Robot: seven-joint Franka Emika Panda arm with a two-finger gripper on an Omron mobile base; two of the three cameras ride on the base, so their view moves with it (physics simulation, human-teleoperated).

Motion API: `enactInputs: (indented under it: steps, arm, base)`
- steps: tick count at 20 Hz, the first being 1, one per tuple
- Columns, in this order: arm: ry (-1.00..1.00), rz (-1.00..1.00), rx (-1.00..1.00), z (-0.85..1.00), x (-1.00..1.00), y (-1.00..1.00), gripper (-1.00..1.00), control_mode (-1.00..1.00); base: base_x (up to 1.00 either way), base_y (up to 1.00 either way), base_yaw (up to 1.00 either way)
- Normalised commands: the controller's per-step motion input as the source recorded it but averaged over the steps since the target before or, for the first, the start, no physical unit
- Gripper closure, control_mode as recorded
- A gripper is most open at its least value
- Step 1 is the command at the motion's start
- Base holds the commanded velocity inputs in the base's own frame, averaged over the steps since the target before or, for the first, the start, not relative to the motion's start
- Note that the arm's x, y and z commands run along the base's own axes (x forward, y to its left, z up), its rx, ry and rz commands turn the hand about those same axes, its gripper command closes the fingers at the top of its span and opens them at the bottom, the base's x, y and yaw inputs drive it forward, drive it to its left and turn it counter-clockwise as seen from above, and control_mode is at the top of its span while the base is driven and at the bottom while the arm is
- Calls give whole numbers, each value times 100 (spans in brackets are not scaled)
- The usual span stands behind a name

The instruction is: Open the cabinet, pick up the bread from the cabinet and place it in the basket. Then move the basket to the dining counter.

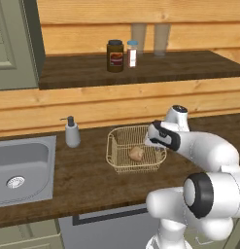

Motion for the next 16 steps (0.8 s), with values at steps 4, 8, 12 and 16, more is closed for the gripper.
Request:
enactInputs:
  steps: [4, 8, 12, 16]
  arm:
    - [0, -5, 2, 100, -28, 0, 100, -100]
    - [0, -13, 12, 90, -42, 2, 100, -100]
    - [0, -14, 11, 91, -52, 12, 100, -100]
    - [0, -13, 6, 70, -51, 4, 100, -100]
  base:
    - [0, 0, 0]
    - [0, 0, 0]
    - [0, 0, 0]
    - [0, 0, 0]
